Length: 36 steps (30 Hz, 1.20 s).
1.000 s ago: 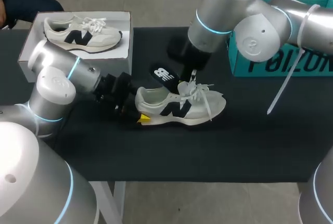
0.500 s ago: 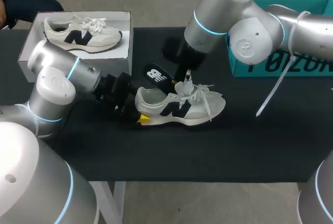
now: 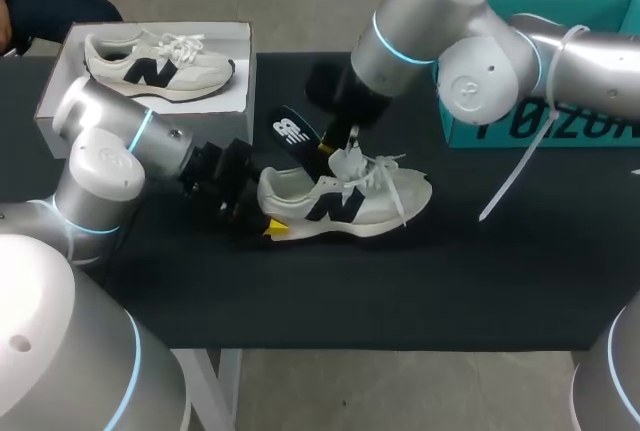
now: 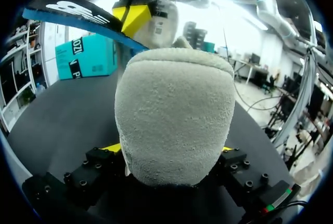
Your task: Take the shoe out of the shoebox, open the shoe tongue, remove and reinsert the insole, then place the shoe into the shoebox
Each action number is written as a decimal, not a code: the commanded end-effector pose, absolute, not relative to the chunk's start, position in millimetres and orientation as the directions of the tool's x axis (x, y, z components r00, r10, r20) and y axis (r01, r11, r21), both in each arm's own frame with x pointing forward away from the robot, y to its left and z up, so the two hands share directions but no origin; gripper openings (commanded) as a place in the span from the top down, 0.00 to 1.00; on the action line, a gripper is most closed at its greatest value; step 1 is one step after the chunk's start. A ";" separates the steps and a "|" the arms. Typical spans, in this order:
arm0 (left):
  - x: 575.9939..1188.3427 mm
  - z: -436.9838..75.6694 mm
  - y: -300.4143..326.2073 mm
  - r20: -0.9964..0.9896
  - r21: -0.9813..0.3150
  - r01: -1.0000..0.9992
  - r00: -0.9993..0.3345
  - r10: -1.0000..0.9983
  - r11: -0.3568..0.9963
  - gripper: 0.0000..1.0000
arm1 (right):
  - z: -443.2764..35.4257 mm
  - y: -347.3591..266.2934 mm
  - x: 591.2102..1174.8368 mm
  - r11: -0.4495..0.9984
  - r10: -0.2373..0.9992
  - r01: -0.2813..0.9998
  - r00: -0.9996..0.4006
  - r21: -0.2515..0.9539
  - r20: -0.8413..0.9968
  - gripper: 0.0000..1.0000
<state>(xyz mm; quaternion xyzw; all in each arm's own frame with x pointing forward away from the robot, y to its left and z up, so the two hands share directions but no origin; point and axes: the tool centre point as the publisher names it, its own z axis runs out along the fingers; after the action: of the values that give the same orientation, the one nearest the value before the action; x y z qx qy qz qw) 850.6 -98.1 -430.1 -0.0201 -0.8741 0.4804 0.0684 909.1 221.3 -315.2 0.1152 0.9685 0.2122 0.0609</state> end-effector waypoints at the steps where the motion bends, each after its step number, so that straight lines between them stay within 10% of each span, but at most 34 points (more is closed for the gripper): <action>1: 849.5 -431.7 -99.8 0.100 -0.841 -0.029 -0.990 0.103 0.540 1.00 | -305.3 217.9 908.5 0.881 0.257 0.199 -0.963 0.430 -0.080 1.00; 36: 849.5 -431.7 -99.8 0.100 -0.841 -0.029 -0.990 0.103 0.540 1.00 | -266.1 222.3 918.4 0.832 0.295 0.179 -0.944 0.525 -0.145 1.00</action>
<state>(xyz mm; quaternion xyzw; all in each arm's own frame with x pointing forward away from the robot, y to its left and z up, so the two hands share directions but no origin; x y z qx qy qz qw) 849.6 -98.7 -430.6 -0.0210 -0.8741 0.4803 0.0691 929.0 235.4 -279.1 0.1218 0.9527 0.2595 0.1005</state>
